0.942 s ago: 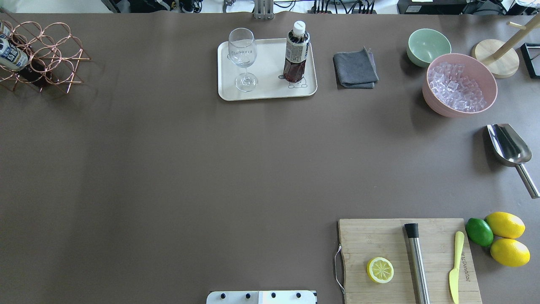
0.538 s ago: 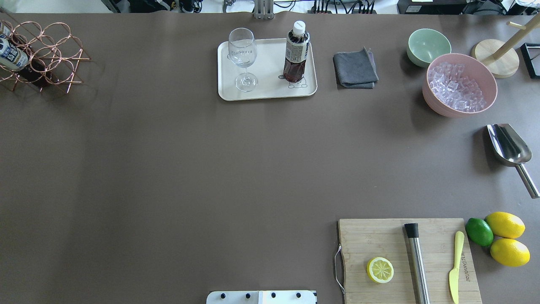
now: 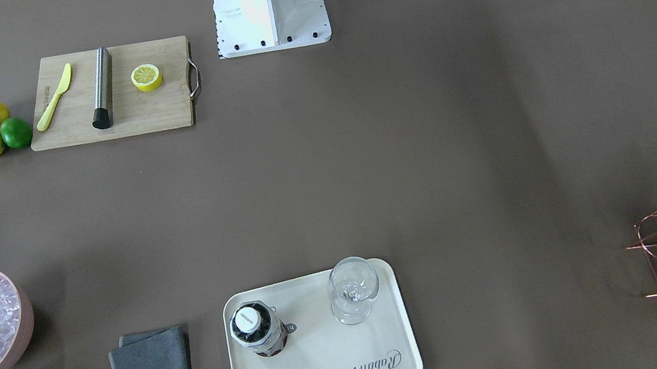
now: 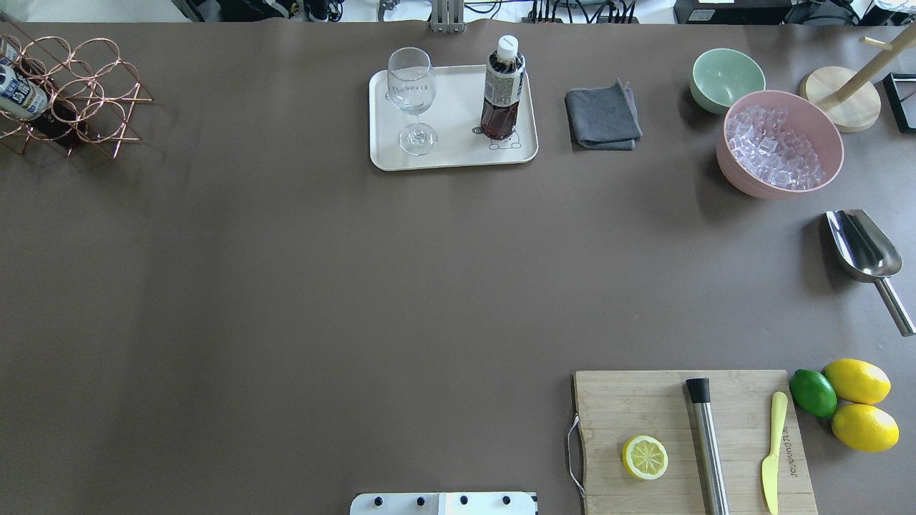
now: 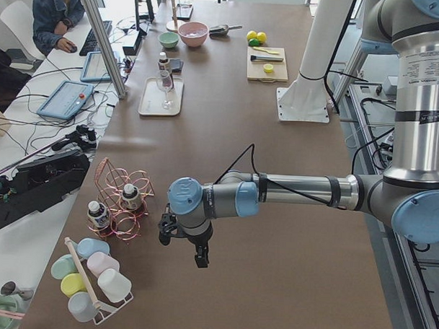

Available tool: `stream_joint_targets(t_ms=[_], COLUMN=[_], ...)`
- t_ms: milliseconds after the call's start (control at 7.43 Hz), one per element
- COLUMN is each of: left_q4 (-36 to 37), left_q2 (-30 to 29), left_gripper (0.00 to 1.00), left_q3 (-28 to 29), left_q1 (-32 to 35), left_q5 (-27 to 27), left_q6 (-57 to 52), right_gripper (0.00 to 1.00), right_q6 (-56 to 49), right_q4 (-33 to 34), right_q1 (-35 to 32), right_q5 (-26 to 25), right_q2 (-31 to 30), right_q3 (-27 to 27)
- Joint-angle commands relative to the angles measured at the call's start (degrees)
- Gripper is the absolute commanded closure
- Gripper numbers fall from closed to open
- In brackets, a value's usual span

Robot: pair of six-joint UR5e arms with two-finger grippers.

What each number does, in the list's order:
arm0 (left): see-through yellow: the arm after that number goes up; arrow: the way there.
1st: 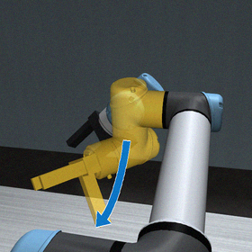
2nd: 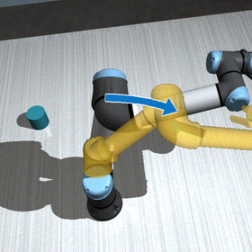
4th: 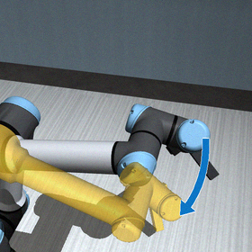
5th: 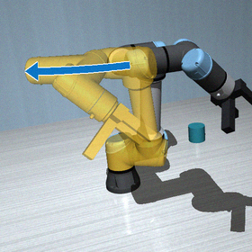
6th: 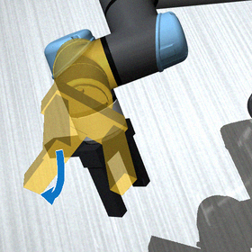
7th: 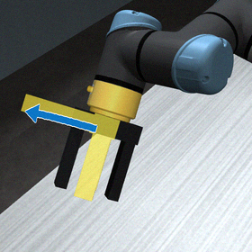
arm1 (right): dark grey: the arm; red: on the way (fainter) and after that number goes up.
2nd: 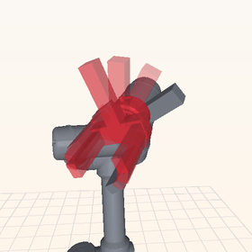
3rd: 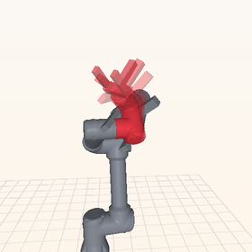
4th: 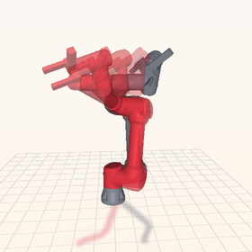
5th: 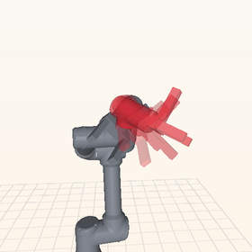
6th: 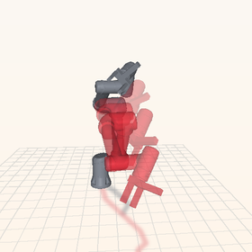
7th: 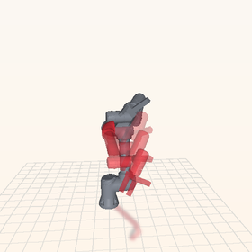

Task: Take tea from basket to plate

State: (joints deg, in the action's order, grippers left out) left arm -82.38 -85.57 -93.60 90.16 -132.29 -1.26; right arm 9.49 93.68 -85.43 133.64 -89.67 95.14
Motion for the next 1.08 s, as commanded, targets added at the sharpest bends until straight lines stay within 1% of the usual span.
stream_joint_targets(t_ms=[0,269,942], left_q4=[0.0,0.1,0.2], left_q2=[0.0,0.0,0.3], left_gripper=[0.02,0.02,0.02], left_q3=[-0.2,-0.6,-1.2], left_q1=[-0.1,0.1,0.2], left_q5=[-0.2,-0.3,-0.2], left_q6=[0.0,-0.1,-0.1], right_gripper=[0.0,0.0,0.0], right_q6=[-7.2,-3.2,-0.3], right_q4=[-0.2,-0.1,-0.1], right_q1=[-1.0,-1.0,-0.8], right_q5=[0.3,0.4,1.1], right_q2=[0.9,2.0,2.1], right_q3=[-4.2,-3.6,-2.6])
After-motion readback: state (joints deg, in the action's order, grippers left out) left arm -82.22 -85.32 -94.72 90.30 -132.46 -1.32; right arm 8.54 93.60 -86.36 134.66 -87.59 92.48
